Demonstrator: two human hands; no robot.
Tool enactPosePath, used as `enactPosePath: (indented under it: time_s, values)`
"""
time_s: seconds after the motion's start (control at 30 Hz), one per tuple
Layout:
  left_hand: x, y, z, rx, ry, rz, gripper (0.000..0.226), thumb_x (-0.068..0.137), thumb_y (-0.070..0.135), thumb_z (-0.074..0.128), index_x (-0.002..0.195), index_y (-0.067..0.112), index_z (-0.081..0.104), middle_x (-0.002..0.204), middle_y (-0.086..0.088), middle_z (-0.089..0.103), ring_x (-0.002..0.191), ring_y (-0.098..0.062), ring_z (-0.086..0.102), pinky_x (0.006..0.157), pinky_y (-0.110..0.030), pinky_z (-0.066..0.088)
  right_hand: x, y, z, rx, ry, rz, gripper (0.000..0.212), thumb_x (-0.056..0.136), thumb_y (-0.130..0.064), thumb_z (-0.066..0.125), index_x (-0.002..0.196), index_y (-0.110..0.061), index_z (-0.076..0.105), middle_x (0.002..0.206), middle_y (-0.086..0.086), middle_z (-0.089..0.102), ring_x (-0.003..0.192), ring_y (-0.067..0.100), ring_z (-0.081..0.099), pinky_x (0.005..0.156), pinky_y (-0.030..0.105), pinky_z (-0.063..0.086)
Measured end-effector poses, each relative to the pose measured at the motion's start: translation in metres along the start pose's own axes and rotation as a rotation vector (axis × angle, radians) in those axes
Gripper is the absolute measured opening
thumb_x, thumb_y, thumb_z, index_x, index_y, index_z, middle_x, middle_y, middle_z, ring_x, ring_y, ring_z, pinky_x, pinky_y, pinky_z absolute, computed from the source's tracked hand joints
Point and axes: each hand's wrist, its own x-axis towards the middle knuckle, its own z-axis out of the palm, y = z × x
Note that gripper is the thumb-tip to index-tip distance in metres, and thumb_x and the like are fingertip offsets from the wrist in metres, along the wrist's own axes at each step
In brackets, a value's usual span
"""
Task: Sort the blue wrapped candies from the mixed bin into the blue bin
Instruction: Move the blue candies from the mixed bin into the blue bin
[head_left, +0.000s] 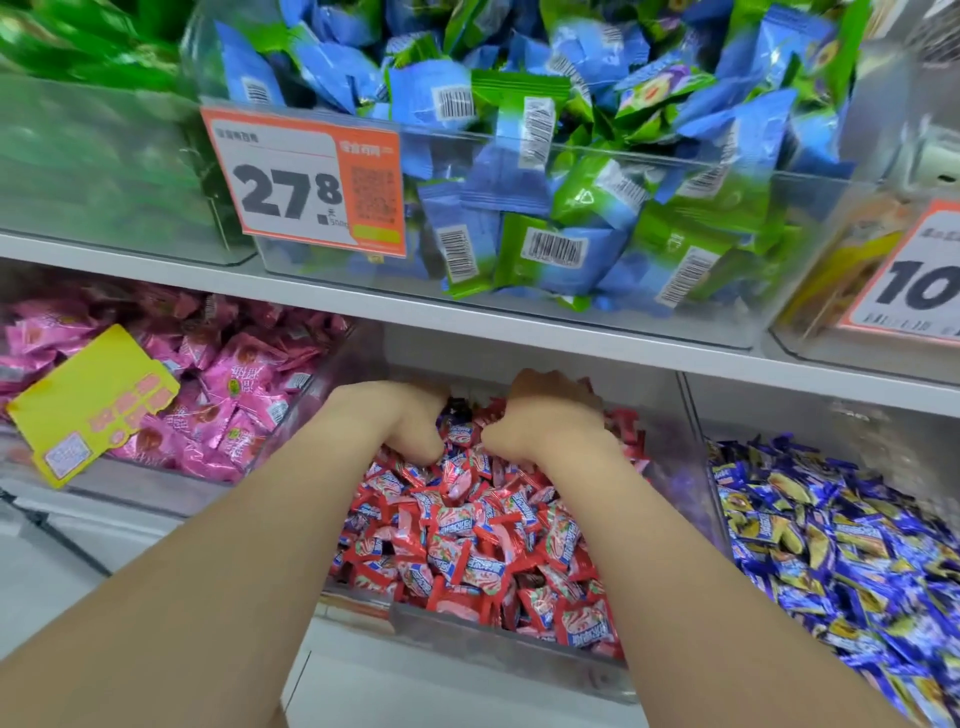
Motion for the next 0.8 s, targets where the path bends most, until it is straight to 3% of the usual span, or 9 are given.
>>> enactPosePath:
  time_s: [0.1, 0.2, 0.3, 0.33, 0.47, 0.53, 0.6, 0.67, 0.8]
  values:
    - [0.005, -0.005, -0.002, -0.002, -0.021, 0.0, 0.057, 0.068, 0.02, 0.072, 0.123, 0.017, 0.058, 0.101, -0.007, 0.065, 0.086, -0.024, 0.065, 0.07, -0.035, 0.058, 0.006, -0.002, 0.004, 0.036, 0.041, -0.049, 0.037, 0.076, -0.043, 0.07, 0.105, -0.02, 0.063, 0.107, 0.007, 0.069, 0.104, 0.034, 0.067, 0.089, 0.039, 0.057]
    - [0.009, -0.008, -0.001, -0.082, -0.033, -0.026, 0.056, 0.069, 0.019, 0.08, 0.123, 0.017, 0.062, 0.107, -0.007, 0.068, 0.093, -0.024, 0.066, 0.085, -0.04, 0.06, 0.013, -0.009, 0.013, 0.224, -0.109, -0.09, 0.038, 0.071, -0.05, 0.057, 0.096, -0.022, 0.063, 0.092, 0.004, 0.069, 0.086, 0.031, 0.069, 0.059, 0.029, 0.049]
    - [0.013, -0.01, 0.004, -0.209, -0.034, -0.025, 0.057, 0.075, 0.011, 0.082, 0.129, 0.014, 0.062, 0.109, -0.006, 0.069, 0.096, -0.024, 0.067, 0.088, -0.04, 0.06, 0.022, -0.015, 0.015, 0.35, -0.202, -0.042, 0.069, 0.056, -0.066, 0.053, 0.105, -0.019, 0.065, 0.093, 0.005, 0.072, 0.082, 0.027, 0.069, 0.059, 0.028, 0.044]
    - [0.012, -0.01, 0.005, -0.247, -0.031, -0.022, 0.061, 0.074, 0.01, 0.082, 0.131, 0.015, 0.061, 0.111, -0.007, 0.069, 0.097, -0.025, 0.069, 0.088, -0.042, 0.061, 0.024, -0.015, 0.012, 0.366, -0.233, -0.035, 0.069, 0.056, -0.061, 0.058, 0.108, -0.017, 0.064, 0.094, 0.005, 0.071, 0.081, 0.025, 0.069, 0.058, 0.027, 0.043]
    - [0.006, -0.016, 0.009, -0.316, -0.007, -0.01, 0.062, 0.062, 0.015, 0.074, 0.123, 0.018, 0.063, 0.107, -0.01, 0.073, 0.093, -0.029, 0.073, 0.081, -0.048, 0.064, 0.023, -0.011, 0.004, 0.398, -0.378, 0.008, 0.02, 0.075, -0.014, 0.072, 0.088, -0.01, 0.057, 0.077, 0.004, 0.058, 0.065, 0.018, 0.056, 0.054, 0.024, 0.041]
    - [0.002, -0.015, 0.01, -0.358, -0.002, 0.007, 0.057, 0.056, 0.015, 0.068, 0.113, 0.013, 0.07, 0.102, -0.015, 0.074, 0.086, -0.027, 0.072, 0.069, -0.041, 0.061, 0.019, -0.011, 0.004, 0.459, -0.418, 0.017, 0.021, 0.077, -0.007, 0.073, 0.083, -0.011, 0.053, 0.076, 0.005, 0.053, 0.064, 0.018, 0.053, 0.058, 0.028, 0.041]
    - [-0.005, -0.013, 0.007, -0.427, 0.041, 0.059, 0.054, 0.054, 0.011, 0.064, 0.107, 0.006, 0.069, 0.102, -0.021, 0.073, 0.078, -0.026, 0.067, 0.06, -0.036, 0.052, 0.017, -0.013, 0.005, 0.525, -0.349, -0.027, 0.026, 0.067, -0.005, 0.076, 0.087, -0.005, 0.059, 0.076, 0.006, 0.057, 0.064, 0.019, 0.055, 0.057, 0.029, 0.043]
    - [-0.014, -0.011, 0.003, -0.512, 0.071, 0.12, 0.054, 0.055, 0.006, 0.062, 0.108, 0.002, 0.066, 0.104, -0.025, 0.072, 0.08, -0.028, 0.066, 0.061, -0.037, 0.051, 0.019, -0.012, 0.005, 0.568, -0.271, -0.104, 0.043, 0.054, -0.007, 0.076, 0.096, 0.003, 0.069, 0.077, 0.007, 0.065, 0.065, 0.02, 0.059, 0.055, 0.031, 0.046]
    - [-0.035, -0.01, 0.003, -0.721, 0.126, 0.254, 0.054, 0.056, 0.009, 0.066, 0.11, 0.011, 0.065, 0.105, -0.022, 0.072, 0.089, -0.022, 0.065, 0.075, -0.05, 0.058, 0.007, -0.003, -0.007, 0.643, -0.189, -0.281, 0.037, 0.05, -0.005, 0.077, 0.086, -0.003, 0.072, 0.075, 0.004, 0.07, 0.066, 0.015, 0.061, 0.058, 0.043, 0.055]
